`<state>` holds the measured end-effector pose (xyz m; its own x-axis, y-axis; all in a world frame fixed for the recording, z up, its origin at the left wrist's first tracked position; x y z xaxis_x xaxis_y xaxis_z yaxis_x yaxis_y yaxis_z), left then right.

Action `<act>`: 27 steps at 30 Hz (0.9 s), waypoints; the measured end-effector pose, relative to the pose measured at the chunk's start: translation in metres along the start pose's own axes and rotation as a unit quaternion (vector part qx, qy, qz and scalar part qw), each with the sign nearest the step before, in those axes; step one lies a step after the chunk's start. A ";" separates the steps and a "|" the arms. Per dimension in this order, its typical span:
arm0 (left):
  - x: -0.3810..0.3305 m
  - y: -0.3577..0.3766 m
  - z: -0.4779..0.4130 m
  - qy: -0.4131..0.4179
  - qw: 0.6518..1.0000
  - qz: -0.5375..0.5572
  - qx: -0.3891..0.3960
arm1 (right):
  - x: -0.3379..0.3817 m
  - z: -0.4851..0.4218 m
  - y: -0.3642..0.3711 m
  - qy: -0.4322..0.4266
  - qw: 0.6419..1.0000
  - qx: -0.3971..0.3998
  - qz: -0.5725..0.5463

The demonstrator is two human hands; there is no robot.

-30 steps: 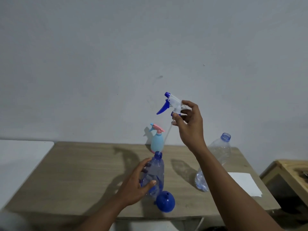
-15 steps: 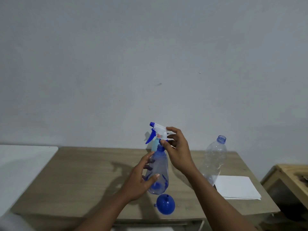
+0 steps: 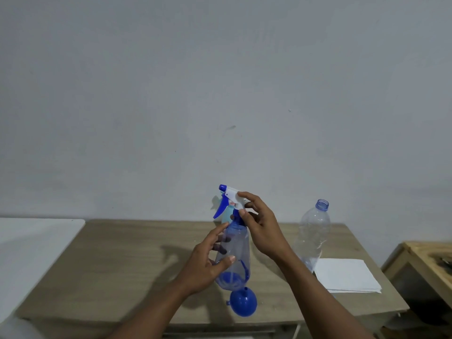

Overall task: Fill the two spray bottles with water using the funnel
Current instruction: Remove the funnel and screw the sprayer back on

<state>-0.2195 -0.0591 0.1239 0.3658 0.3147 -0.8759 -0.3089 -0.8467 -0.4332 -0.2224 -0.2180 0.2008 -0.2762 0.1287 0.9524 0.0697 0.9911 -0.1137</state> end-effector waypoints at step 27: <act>-0.006 -0.008 -0.018 -0.006 0.999 0.034 0.030 | 0.002 -0.010 -0.012 0.023 0.996 0.008 -0.086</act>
<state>-0.2034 -0.0620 0.1360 0.3315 0.2622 -0.9063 -0.3849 -0.8394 -0.3836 -0.2146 -0.2297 0.2064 -0.2384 -0.0440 0.9702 0.0103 0.9988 0.0478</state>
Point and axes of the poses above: each hand's wrist, its own z-axis away from the middle knuckle, its own y-axis out of the palm, x = y × z, the point moved 5 cm from there along -z, towards the middle knuckle, and after that the axes turned 6 degrees about -z, right-handed, at the moved point
